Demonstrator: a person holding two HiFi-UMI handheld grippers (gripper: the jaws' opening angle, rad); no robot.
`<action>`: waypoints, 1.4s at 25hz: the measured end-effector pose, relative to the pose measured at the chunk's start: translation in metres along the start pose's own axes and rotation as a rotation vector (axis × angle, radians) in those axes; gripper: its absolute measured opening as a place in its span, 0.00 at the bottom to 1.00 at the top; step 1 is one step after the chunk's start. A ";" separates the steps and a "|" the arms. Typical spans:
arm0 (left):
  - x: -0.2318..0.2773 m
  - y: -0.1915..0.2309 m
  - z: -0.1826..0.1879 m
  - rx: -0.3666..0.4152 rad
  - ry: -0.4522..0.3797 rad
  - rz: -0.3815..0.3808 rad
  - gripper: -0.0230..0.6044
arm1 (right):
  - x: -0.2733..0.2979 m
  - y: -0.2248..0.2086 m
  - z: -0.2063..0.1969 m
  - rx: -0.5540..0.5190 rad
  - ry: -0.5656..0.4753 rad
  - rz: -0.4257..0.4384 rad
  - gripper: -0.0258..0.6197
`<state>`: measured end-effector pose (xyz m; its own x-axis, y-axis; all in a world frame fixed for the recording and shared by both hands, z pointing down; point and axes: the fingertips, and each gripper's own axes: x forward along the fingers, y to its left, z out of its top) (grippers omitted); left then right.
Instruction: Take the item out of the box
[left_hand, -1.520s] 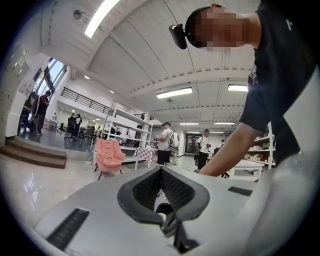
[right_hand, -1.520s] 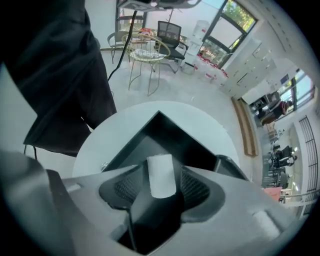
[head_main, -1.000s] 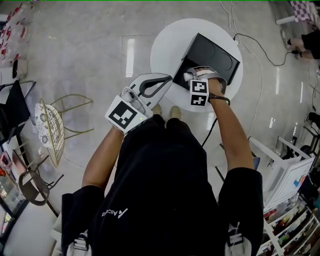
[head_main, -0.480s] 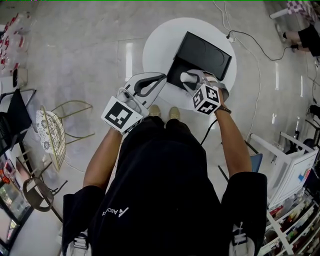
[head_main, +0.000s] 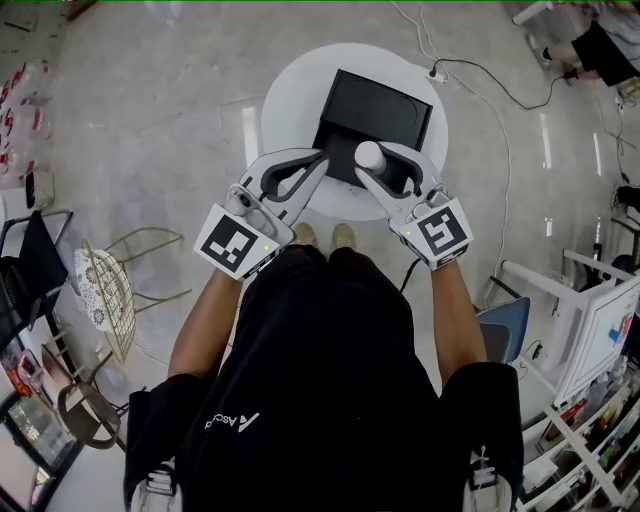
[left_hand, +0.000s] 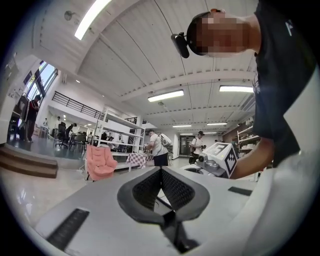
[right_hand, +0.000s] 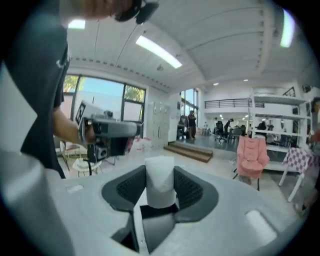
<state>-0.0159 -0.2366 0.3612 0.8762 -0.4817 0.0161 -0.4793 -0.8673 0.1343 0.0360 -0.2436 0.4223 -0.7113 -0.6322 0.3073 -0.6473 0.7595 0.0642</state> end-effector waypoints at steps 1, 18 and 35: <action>0.003 -0.004 0.004 0.010 -0.005 -0.006 0.04 | -0.009 -0.002 0.011 0.024 -0.055 -0.010 0.31; 0.029 -0.065 0.047 0.063 -0.081 -0.051 0.04 | -0.113 0.000 0.074 0.193 -0.433 -0.098 0.31; 0.029 -0.075 0.051 0.080 -0.093 -0.010 0.04 | -0.123 0.000 0.077 0.154 -0.455 -0.082 0.30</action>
<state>0.0429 -0.1919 0.3008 0.8742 -0.4793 -0.0775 -0.4763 -0.8776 0.0547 0.1024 -0.1779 0.3109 -0.6818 -0.7176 -0.1419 -0.7146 0.6949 -0.0808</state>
